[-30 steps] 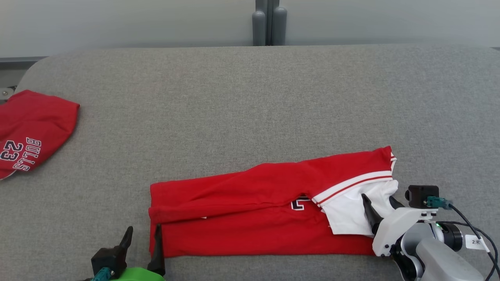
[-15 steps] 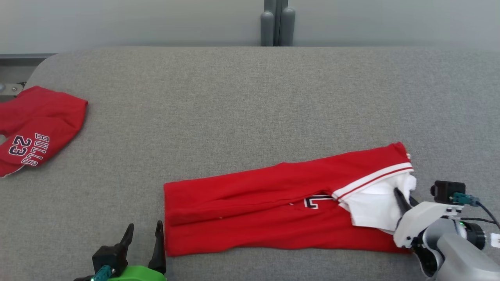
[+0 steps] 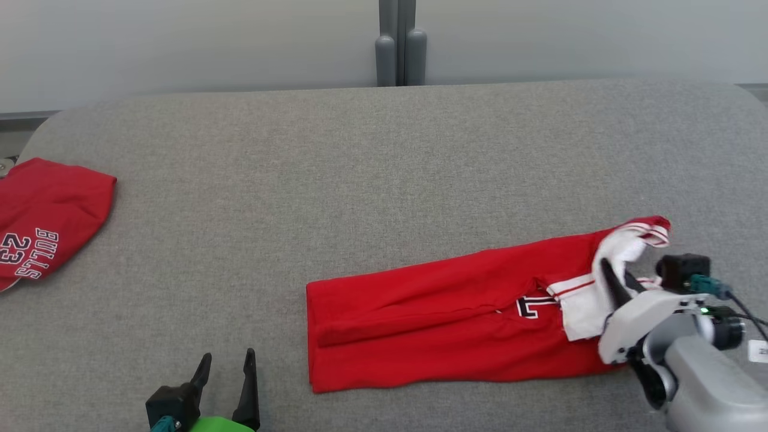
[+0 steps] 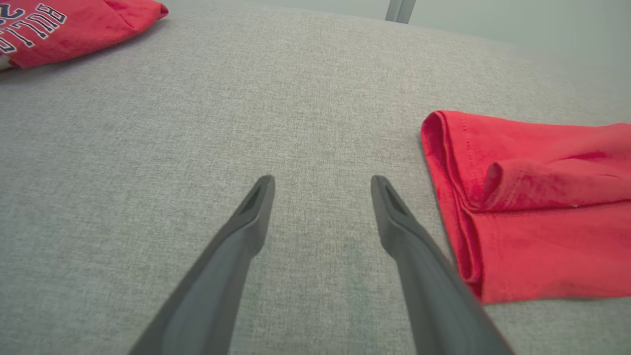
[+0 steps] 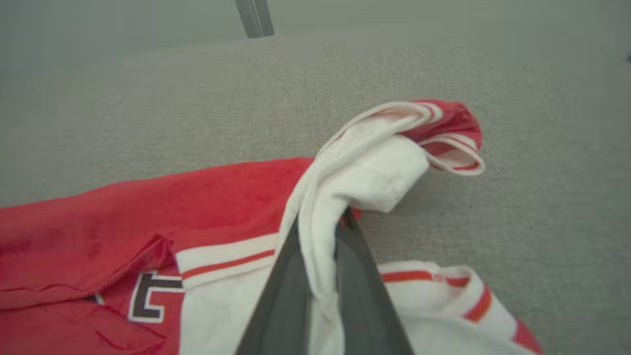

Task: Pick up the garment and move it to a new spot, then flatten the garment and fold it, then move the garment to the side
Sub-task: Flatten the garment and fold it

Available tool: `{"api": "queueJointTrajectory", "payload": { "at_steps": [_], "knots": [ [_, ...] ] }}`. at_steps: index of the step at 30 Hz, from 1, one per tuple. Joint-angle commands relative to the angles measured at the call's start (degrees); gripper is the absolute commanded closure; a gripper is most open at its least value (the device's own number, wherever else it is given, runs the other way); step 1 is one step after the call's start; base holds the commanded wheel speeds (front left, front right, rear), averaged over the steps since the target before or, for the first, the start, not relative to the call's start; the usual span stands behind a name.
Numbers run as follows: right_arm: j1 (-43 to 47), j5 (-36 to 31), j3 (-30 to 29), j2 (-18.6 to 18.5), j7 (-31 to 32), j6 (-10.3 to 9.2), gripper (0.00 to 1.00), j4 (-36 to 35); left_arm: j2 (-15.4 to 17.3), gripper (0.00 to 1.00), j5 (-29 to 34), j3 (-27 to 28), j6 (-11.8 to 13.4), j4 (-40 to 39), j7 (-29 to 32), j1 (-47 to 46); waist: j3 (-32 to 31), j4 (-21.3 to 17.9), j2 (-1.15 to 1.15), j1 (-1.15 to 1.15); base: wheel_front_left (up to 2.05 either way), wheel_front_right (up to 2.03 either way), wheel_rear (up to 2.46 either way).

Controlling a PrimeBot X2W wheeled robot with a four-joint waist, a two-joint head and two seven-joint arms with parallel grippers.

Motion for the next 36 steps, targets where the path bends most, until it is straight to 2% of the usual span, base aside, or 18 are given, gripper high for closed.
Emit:
{"api": "queueJointTrajectory", "payload": {
  "at_steps": [1,7,13,17,25,26,27,32,36],
  "knots": [
    [1.8,-0.91,3.12,1.33,-0.19,-0.04,1.0,-3.91,0.16,0.0,-0.36,-0.31,0.03,0.06,0.01,0.75,-0.82,-0.61,0.0,0.0,0.0,0.0,0.0],
    [3.02,-1.07,11.31,3.91,1.69,-0.04,1.0,-14.48,0.17,0.0,-0.9,-1.64,-0.28,0.36,0.0,0.77,-1.81,-0.16,0.0,0.0,0.0,0.0,0.0],
    [3.31,-0.34,17.35,7.39,5.5,-0.04,1.0,-21.18,0.16,0.0,-1.71,-4.17,-0.27,0.31,0.0,0.19,-1.93,3.77,0.0,0.0,0.0,0.0,0.0],
    [2.32,-0.99,19.61,9.93,7.01,-0.03,1.0,-20.54,0.16,0.0,-2.15,-5.88,-0.14,0.34,0.0,-0.34,-1.42,8.18,0.0,0.0,0.0,0.0,0.0],
    [-0.28,-1.89,20.3,12.89,6.37,-0.02,1.0,-12.67,0.16,0.0,-2.33,-8.65,-0.2,0.47,0.0,-0.93,-0.1,15.27,0.0,0.0,0.0,0.0,0.0],
    [-0.69,-1.55,20.37,13.46,5.9,-0.02,0.57,-11.88,0.15,0.0,-2.46,-8.83,-0.12,0.49,0.0,-0.88,-0.06,15.67,0.0,0.0,0.0,0.0,0.0],
    [-1.33,-0.45,20.58,14.28,4.93,-0.02,0.0,-10.9,0.15,0.0,-2.69,-8.95,0.14,0.48,0.0,-0.62,-0.08,16.0,0.0,0.0,0.0,0.0,0.0],
    [-2.37,1.41,19.43,14.59,1.53,-0.03,0.0,-10.01,0.13,0.0,-2.72,-7.91,0.71,0.33,0.0,0.19,-0.69,14.49,0.0,0.0,0.0,0.0,0.0],
    [-1.7,2.61,15.8,12.85,0.08,-0.03,0.0,-10.92,0.15,0.0,-2.55,-6.98,0.93,0.01,0.0,0.7,-1.64,12.06,0.0,0.0,0.0,0.0,0.0]
  ]
}}
